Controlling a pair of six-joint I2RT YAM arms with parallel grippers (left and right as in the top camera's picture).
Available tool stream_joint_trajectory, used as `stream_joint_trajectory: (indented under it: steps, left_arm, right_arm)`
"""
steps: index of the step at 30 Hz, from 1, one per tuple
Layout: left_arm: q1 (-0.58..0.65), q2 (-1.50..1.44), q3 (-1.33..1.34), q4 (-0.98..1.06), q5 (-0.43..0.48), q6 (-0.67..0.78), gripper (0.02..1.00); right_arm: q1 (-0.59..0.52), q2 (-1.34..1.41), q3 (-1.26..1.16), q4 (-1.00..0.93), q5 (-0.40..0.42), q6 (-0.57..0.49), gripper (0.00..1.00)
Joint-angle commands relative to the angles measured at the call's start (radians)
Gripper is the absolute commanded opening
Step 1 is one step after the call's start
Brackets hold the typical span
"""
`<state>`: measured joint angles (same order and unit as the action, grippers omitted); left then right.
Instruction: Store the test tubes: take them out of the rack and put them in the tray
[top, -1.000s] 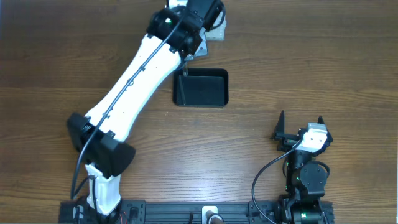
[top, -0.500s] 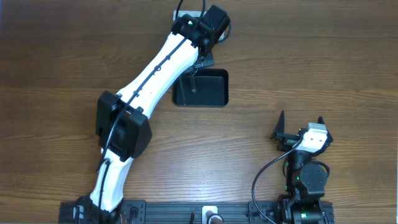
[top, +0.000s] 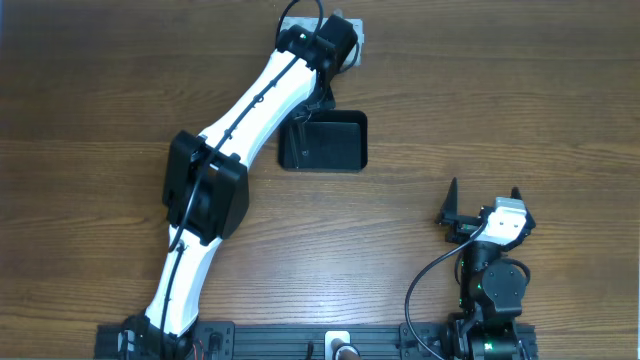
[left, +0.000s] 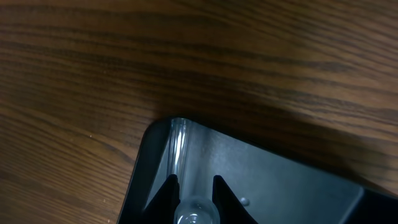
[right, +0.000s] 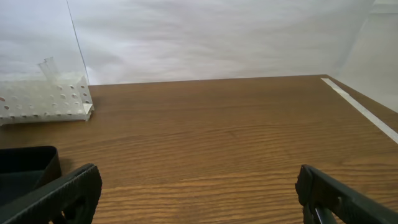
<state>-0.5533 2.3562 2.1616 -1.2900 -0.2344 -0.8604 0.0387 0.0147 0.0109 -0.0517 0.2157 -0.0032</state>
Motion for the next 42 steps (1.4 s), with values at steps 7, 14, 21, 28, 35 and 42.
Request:
stream_joint_trajectory:
  steps: [7,14,21,28,35,42]
  left_arm:
    - [0.008,0.057,-0.002,0.063,0.056,0.074,0.04]
    - [0.011,0.062,-0.002,0.06,0.066,0.076,0.056]
    - [0.013,0.062,-0.002,0.061,0.066,0.094,0.123]
    - [0.014,0.062,-0.002,0.06,0.07,0.094,0.38]
    - [0.003,-0.029,-0.002,0.07,0.025,0.131,0.452]
    - [-0.041,-0.314,-0.002,0.199,-0.241,0.258,0.66]
  right_arm:
    - [-0.007,-0.008,-0.006,-0.002,-0.005,-0.002,0.991]
    - [-0.007,-0.008,-0.006,-0.002,-0.005,-0.002,0.991]
    - [-0.007,-0.008,-0.006,-0.002,-0.005,-0.002,0.993]
    - [-0.007,-0.008,-0.006,-0.002,-0.005,-0.002,0.991]
    - [-0.007,-0.008,-0.006,-0.002,-0.005,-0.002,0.991]
    - [-0.007,-0.008,-0.006,-0.002,-0.005,-0.002,0.991]
